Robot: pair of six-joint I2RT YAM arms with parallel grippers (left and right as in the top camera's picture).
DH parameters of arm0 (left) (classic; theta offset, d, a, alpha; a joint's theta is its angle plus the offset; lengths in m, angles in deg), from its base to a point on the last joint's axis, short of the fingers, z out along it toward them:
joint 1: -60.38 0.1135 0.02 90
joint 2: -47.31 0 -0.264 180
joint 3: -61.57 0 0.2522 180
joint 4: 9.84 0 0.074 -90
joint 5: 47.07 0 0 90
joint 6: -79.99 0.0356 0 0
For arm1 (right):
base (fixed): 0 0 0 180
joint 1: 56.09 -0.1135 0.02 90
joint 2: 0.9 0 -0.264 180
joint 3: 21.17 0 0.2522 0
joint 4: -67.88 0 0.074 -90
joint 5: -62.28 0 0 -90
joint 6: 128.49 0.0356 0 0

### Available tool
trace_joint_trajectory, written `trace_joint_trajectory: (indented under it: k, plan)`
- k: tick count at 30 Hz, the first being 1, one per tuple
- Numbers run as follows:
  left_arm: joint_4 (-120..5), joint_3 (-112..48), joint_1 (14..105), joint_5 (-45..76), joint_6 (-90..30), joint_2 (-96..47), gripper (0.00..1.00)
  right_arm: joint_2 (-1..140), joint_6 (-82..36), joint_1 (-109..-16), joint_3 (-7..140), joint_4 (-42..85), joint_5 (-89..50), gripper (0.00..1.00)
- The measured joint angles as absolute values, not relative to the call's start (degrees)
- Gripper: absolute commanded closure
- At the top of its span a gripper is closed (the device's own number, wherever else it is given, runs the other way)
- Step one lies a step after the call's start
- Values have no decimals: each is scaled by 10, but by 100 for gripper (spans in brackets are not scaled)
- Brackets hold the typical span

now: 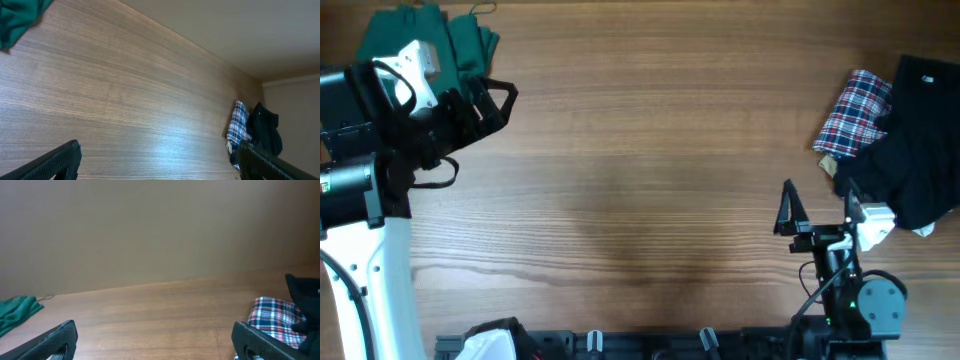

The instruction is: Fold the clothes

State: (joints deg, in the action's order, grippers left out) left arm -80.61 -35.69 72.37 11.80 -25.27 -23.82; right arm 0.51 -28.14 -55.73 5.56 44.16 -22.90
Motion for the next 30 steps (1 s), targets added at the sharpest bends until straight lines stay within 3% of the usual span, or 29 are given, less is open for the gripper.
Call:
trace_joint_trajectory:
  k: [16,30]
  plan:
    - [-806,-357,724,118,-253,-238,0,1,-273,-557,-60,566,-228,0]
    - [-806,-357,724,118,-253,-238,0,0,-257,-557,-70,544,-228,0]
